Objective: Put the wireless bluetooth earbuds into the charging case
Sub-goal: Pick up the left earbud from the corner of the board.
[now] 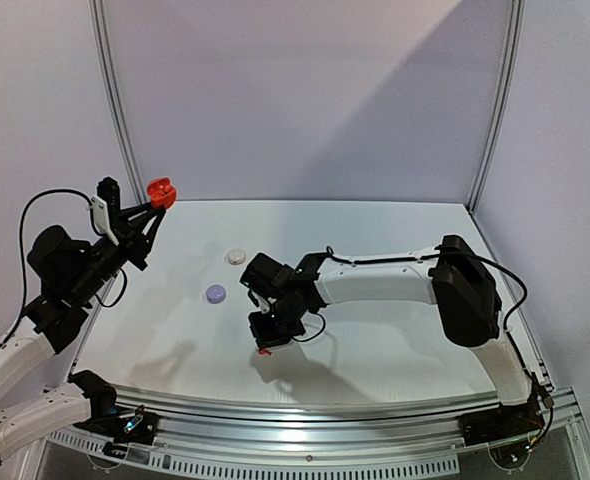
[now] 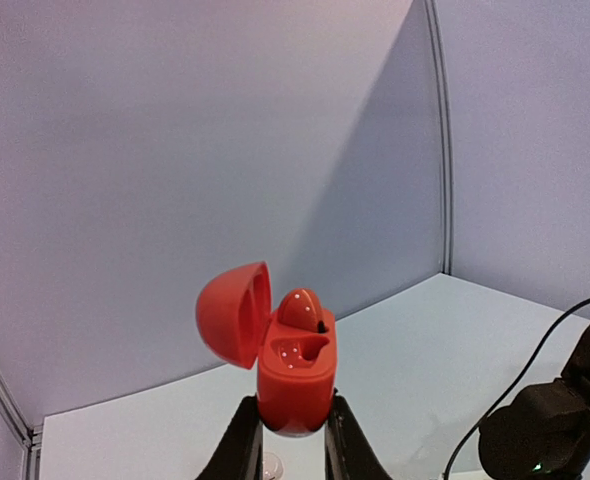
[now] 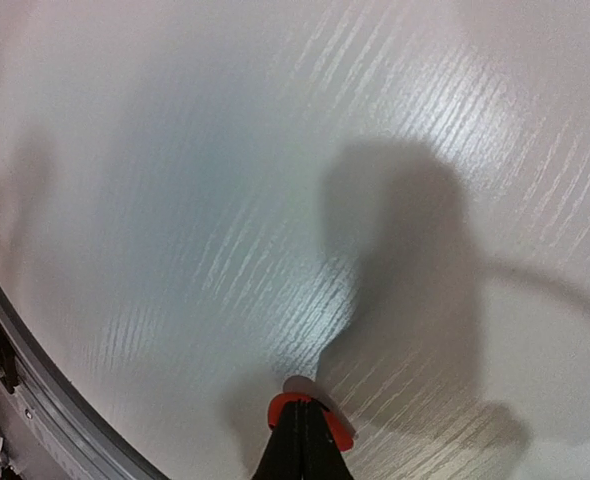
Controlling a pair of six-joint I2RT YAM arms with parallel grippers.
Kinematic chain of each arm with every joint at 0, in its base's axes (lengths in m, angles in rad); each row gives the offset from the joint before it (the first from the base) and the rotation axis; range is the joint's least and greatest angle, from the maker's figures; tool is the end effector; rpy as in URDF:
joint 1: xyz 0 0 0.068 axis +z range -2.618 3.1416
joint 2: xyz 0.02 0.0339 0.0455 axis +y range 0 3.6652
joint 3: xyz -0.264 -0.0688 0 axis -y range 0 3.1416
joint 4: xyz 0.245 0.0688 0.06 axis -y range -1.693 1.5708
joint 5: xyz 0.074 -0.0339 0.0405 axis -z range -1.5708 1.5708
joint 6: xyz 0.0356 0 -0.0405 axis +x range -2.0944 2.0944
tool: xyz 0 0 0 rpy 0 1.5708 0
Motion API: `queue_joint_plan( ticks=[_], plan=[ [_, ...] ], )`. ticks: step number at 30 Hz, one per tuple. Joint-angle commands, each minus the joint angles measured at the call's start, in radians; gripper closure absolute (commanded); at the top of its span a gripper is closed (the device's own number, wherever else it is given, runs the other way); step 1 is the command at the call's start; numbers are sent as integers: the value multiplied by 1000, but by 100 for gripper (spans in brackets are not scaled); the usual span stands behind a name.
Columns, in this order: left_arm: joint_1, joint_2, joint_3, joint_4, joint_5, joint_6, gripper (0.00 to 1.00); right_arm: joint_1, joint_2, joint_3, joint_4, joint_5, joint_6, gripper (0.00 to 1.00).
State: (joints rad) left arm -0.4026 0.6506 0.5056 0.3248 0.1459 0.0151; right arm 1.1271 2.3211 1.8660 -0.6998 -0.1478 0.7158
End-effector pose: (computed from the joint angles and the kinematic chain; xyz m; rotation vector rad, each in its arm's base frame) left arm 0.1530 -0.0708 0.3169 0.4104 1.3448 -0.4235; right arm 0.2059 0.4453 0.1529 -0.6456 2.8700 0.6260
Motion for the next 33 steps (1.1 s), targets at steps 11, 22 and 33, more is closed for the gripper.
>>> queue_joint_plan(
  ticks=[11,22,33],
  plan=[
    [16,4,-9,-9,7,10,100,42,30,24,-62,-25,-38,100],
    [16,1,-12,-14,10,11,100,45,3,51,-102,-28,-107,100],
    [17,0,-2,-27,12,19,100,31,-20,72,-83,-108,-451,53]
  ],
)
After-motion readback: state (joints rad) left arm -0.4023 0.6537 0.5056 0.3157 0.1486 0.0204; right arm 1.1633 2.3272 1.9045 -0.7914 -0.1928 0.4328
